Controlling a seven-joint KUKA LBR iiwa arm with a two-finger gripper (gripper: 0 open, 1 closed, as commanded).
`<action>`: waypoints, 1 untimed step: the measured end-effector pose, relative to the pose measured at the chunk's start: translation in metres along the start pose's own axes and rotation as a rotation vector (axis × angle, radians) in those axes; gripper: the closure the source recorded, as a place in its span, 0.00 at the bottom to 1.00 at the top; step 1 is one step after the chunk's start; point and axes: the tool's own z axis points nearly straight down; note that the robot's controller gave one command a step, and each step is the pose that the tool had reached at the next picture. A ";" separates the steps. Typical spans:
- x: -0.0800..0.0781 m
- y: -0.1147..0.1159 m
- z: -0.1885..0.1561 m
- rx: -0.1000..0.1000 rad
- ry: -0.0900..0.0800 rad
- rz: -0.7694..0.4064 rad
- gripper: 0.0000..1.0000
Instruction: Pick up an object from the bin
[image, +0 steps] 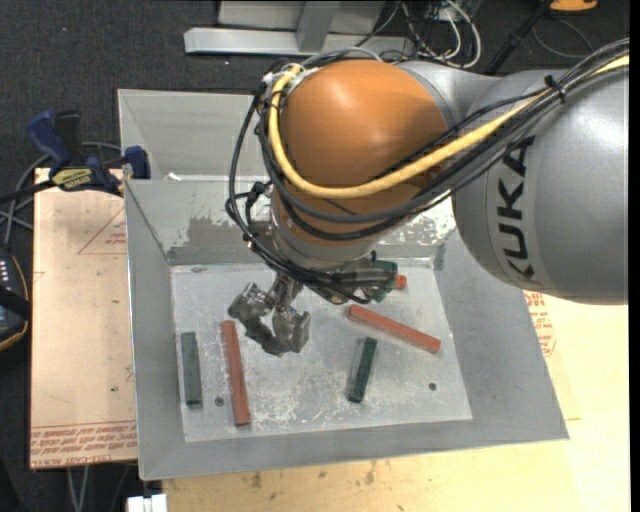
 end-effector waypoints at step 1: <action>0.000 -0.001 0.130 -0.006 0.017 0.266 1.00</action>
Offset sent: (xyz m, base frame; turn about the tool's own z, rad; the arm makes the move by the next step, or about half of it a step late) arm 0.0028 -0.0002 -0.1262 0.2669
